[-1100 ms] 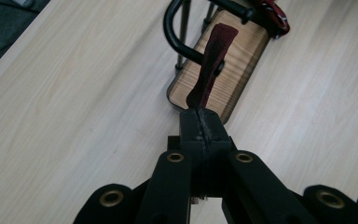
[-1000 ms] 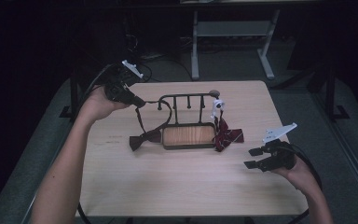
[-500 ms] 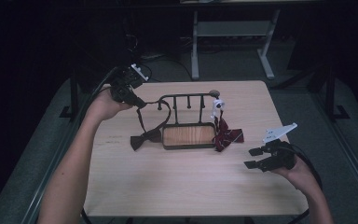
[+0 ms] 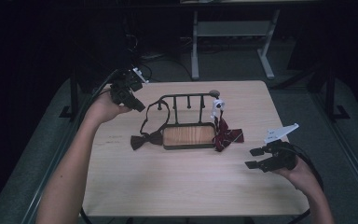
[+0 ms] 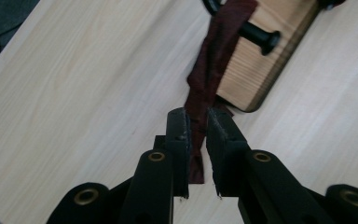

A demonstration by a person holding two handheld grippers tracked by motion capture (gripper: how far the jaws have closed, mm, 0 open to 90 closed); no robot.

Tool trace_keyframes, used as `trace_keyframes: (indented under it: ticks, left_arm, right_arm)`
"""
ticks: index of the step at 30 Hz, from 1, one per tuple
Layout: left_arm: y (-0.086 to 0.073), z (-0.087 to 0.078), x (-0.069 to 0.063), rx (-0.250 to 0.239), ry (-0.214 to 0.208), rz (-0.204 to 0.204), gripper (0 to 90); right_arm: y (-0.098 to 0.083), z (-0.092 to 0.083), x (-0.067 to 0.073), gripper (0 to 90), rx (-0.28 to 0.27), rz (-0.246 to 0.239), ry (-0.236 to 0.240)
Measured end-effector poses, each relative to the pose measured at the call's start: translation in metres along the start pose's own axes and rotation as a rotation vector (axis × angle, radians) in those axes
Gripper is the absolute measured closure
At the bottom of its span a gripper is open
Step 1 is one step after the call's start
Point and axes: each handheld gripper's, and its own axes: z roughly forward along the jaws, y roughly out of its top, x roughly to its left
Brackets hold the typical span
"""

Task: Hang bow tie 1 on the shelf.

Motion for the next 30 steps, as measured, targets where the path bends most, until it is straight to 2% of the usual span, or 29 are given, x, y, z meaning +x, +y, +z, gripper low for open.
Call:
trace_keyframes:
  ticks: [5, 8, 11, 17, 21, 30]
  left_arm:
    - [-0.012, 0.002, -0.005, 0.001, -0.001, 0.021, 75.4]
    - [-0.02, 0.001, -0.007, -0.013, -0.003, 0.016, 72.2]
    - [-0.027, 0.0, -0.01, -0.006, -0.004, 0.037, 71.1]
    - [-0.039, -0.001, -0.018, -0.05, -0.016, 0.025, 67.6]
    - [-0.047, 0.001, -0.024, -0.072, -0.028, 0.037, 64.6]
    - [-0.062, 0.007, -0.035, -0.086, -0.04, 0.054, 60.4]
  right_arm:
    - [-0.002, -0.004, -0.002, 40.3, -0.009, 0.016, -0.012]
    - [-0.003, -0.004, -0.003, 39.6, -0.01, 0.02, -0.021]
    - [-0.004, -0.005, -0.004, 39.4, -0.009, 0.029, -0.024]
    - [-0.004, -0.007, -0.005, 38.8, -0.002, 0.042, -0.038]
    - [-0.005, -0.007, -0.006, 38.3, -0.002, 0.037, -0.04]
    - [-0.006, -0.008, -0.007, 37.6, 0.001, 0.039, -0.043]
